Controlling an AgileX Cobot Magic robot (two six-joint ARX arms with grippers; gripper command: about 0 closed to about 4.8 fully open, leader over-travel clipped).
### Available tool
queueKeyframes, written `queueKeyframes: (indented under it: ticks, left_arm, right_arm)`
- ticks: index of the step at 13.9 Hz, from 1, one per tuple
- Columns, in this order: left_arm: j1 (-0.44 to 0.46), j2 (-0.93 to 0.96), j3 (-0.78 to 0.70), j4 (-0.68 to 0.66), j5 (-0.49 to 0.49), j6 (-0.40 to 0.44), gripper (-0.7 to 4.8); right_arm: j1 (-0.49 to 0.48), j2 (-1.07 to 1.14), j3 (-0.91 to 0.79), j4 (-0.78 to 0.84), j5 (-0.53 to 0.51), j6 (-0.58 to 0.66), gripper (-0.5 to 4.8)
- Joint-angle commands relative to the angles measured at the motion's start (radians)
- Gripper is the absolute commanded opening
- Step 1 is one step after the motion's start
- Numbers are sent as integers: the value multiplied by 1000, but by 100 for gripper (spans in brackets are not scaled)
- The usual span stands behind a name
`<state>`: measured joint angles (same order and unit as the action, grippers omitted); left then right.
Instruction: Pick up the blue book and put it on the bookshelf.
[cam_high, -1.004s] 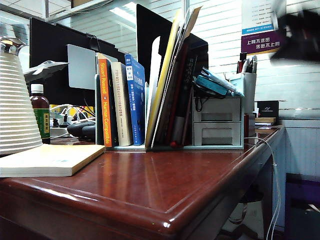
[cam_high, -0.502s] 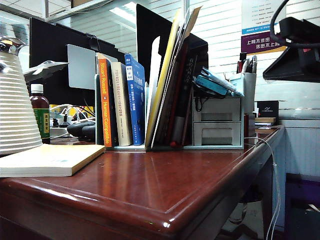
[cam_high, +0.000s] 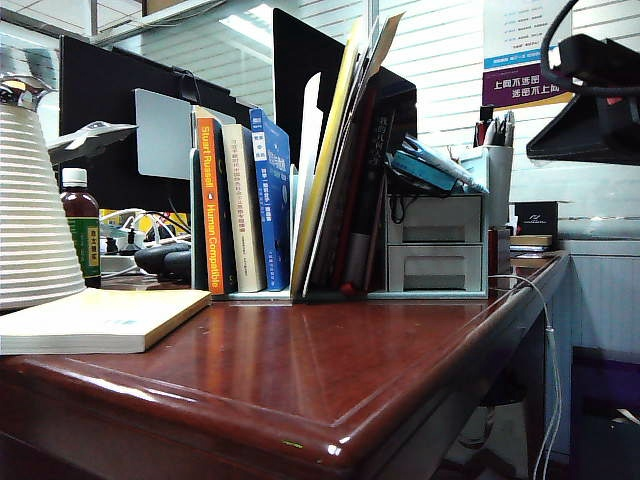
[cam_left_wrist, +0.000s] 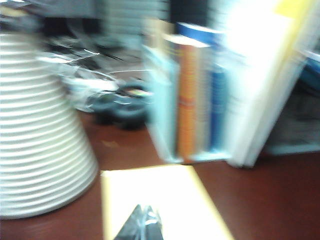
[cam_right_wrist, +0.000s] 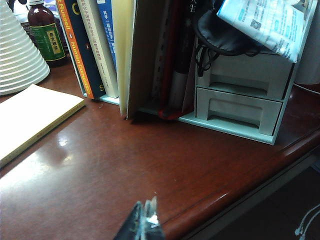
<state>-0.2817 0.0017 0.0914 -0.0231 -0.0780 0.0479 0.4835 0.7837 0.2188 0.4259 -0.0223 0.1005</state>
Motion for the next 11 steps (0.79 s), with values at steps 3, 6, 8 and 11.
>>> queueKeyframes:
  ticks: [3,6,8,11]
  left_arm:
    - [182,0,-84,12,103,-14,-6]
    - [229,0,-85,-7,99,-115,-6]
    - [229,0,-84,-10,99,-108,-6]
    - [229,0,-84,-50,105,-108,4]
  right_arm:
    - [1,-3,4,12,-3,4,-5]
    - [1,-3,4,12,-3,4,-5]
    - [1,-3,4,12,-3,4,-5]
    - [1,-3,3,12,-3,4,-5]
